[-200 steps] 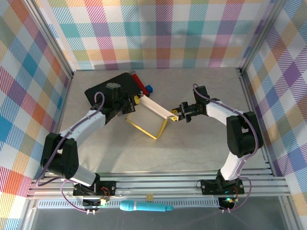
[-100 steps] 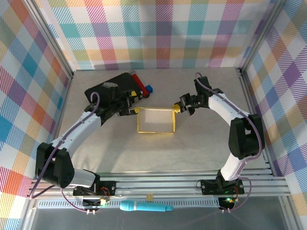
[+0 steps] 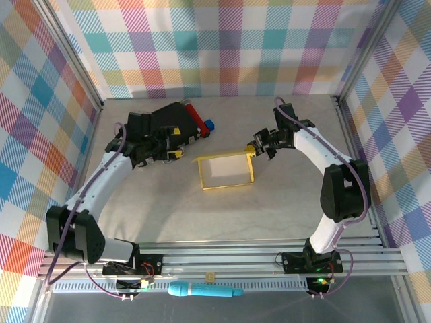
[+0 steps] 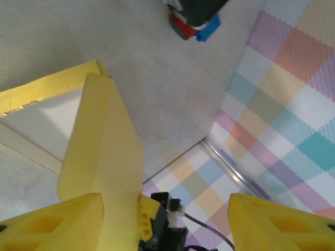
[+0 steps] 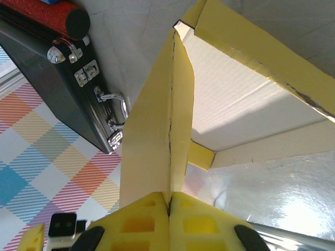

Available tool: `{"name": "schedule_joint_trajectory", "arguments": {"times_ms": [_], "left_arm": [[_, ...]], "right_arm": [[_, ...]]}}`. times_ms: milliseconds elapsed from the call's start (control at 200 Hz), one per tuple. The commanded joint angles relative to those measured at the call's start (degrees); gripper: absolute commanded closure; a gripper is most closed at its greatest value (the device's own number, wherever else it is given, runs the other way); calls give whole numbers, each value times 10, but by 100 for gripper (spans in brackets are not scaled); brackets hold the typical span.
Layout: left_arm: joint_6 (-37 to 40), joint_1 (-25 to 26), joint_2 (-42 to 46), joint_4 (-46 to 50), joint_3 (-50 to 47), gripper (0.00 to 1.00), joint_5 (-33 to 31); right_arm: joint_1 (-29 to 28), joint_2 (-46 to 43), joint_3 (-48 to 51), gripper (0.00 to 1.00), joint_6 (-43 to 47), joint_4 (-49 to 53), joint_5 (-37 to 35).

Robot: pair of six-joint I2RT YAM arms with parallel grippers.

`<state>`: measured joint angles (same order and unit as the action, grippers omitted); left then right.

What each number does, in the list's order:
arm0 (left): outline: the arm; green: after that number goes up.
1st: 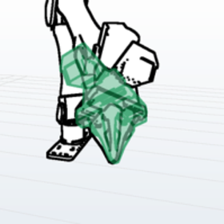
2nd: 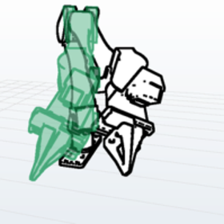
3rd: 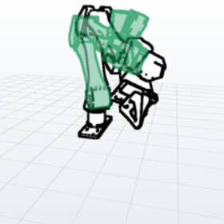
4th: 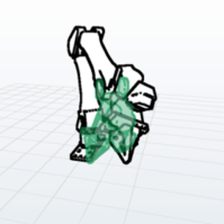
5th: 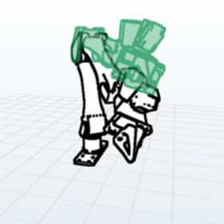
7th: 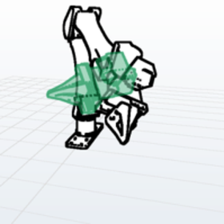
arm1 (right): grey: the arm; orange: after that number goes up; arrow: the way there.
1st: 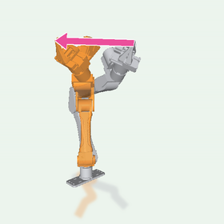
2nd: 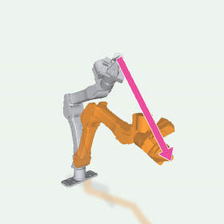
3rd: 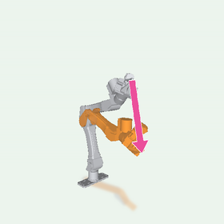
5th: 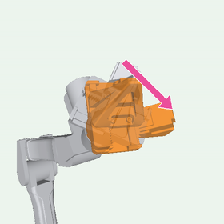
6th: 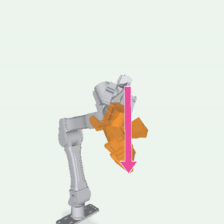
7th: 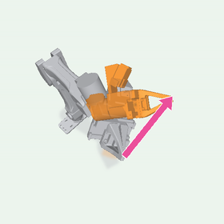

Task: Fold the paper box

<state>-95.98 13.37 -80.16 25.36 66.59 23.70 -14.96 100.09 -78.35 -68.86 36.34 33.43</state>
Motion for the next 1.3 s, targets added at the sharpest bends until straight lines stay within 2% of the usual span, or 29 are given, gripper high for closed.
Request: {"name": "schedule_joint_trajectory", "arguments": {"times_ms": [0,225,435,835,1190,1230,1295], "left_arm": [[20,10,-24,-21,-10,39,29],[5,48,-79,-78,-7,46,39],[-8,76,-98,-90,-10,46,41],[2,66,-77,-60,-39,44,26],[-3,63,-118,-110,-11,45,33],[7,59,-112,-100,-4,45,27],[54,52,-103,-21,30,45,15]], "right_arm": [[4,10,-13,98,10,11,8],[6,17,-15,98,4,2,16],[10,23,-14,98,0,-7,24],[31,23,-26,99,2,-7,45],[31,19,-18,100,-2,-15,53],[31,19,-19,100,2,-10,51],[32,16,-15,100,5,-7,49]]}}
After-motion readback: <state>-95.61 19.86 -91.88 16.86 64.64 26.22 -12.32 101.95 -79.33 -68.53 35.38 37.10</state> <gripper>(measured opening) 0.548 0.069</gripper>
